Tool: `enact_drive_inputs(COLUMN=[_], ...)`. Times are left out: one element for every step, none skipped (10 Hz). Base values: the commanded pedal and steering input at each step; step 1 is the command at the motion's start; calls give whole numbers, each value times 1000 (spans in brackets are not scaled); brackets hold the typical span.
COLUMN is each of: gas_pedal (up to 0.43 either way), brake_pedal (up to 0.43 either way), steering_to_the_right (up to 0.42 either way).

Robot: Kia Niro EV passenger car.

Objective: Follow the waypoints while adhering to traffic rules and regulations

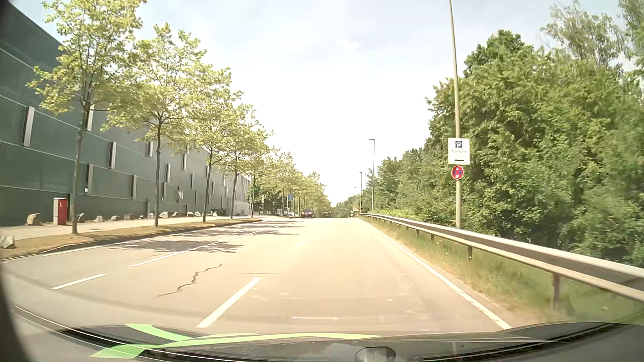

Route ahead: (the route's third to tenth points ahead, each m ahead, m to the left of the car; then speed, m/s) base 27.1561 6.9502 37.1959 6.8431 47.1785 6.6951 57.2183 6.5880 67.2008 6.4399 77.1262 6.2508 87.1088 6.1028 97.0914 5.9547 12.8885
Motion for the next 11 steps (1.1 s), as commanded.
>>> enact_drive_inputs(gas_pedal=[197,197,197,197,197,197,197,197,197,197,197], brake_pedal=[0,0,0,0,0,0,0,0,0,0,0], steering_to_the_right=[-2,-2,-2,-2,-2,-2,-2,-2,-2,-2,-2])
